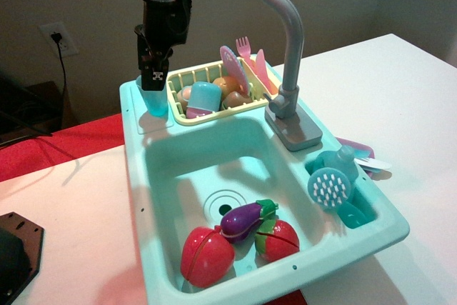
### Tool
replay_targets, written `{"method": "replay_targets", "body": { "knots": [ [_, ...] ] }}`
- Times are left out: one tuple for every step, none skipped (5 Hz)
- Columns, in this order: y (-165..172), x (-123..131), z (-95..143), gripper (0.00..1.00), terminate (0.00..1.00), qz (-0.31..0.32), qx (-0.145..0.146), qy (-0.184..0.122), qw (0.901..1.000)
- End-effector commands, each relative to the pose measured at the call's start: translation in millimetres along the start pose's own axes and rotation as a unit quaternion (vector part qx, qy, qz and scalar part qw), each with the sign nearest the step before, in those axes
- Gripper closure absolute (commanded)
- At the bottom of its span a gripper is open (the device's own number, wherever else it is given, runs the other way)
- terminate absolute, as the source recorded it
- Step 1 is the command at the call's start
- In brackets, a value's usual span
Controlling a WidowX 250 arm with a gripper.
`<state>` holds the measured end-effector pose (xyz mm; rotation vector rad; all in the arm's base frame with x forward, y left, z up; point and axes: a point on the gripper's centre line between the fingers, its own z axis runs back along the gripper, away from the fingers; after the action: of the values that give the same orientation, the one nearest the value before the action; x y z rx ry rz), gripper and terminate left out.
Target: Put cup from counter to sink
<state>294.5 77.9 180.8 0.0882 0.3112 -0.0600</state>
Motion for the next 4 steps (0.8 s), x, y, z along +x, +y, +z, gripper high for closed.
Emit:
{"method": "replay_targets", "body": {
  "knots": [
    [0, 0, 0, 0.0, 0.0, 0.0, 0.0, 0.0, 1.0],
    [2, 7, -2, 0.0, 0.0, 0.012, -0.01, -0.005, 0.9999],
    [0, 10, -9, 0.0, 0.0, 0.011, -0.006, 0.001, 0.9999],
    [-2, 10, -16, 0.0, 0.0, 0.011, -0.002, 0.004, 0.9999]
  ]
}}
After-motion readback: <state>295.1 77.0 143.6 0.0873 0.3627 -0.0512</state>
